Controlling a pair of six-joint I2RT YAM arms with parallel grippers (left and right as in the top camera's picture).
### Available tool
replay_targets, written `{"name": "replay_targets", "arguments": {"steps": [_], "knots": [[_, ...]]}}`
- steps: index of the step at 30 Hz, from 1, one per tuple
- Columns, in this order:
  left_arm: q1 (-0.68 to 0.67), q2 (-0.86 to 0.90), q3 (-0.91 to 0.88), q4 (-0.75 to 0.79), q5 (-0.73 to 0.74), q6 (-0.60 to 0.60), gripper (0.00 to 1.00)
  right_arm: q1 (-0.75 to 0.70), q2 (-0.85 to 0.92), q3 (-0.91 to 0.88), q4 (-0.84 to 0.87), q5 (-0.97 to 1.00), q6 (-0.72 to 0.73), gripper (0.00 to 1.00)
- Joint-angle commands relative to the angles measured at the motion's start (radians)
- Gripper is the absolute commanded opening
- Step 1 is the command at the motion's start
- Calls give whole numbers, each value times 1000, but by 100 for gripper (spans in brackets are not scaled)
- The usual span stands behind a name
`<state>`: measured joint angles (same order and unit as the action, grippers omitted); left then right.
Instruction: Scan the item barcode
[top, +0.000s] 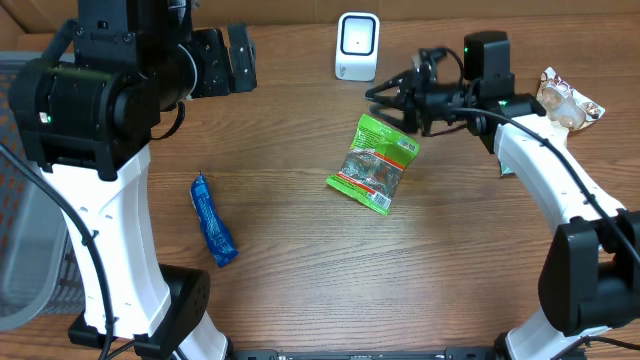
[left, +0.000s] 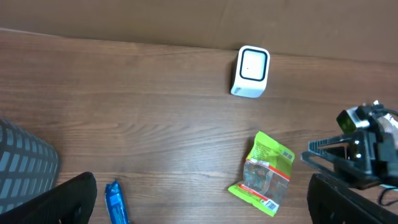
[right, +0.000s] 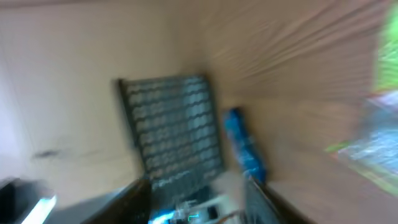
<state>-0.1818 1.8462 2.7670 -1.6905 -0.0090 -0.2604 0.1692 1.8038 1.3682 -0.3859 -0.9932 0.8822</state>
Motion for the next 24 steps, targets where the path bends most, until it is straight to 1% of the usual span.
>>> {"name": "replay_targets", "arguments": {"steps": [1,2,3,4,6,10,12,14,19,22,24], "knots": [[-2,-2,1,1,-5,-2,100,-4,-25,8,-42,288,-330,79],[-2,-2,1,1,-5,-2,100,-1,-25,8,-50,335,-397,95],[-2,-2,1,1,-5,-2,100,2,-25,9,-83,502,-536,100],[-2,-2,1,1,-5,-2,100,2,-24,9,-97,579,-592,100],[-2,-2,1,1,-5,-2,100,3,-17,9,-107,641,-701,100],[-2,-2,1,1,-5,-2,100,3,13,16,-88,629,-862,100],[-2,-2,1,1,-5,-2,100,3,47,49,-103,616,-940,100],[-2,-2,1,1,-5,-2,100,5,92,103,-147,591,-1022,100],[-2,-2,1,1,-5,-2,100,14,250,285,-326,537,-1209,100],[-2,-2,1,1,-5,-2,100,24,314,346,-408,492,-1281,100],[-2,-2,1,1,-5,-2,100,29,335,350,-430,490,-1313,100]]}}
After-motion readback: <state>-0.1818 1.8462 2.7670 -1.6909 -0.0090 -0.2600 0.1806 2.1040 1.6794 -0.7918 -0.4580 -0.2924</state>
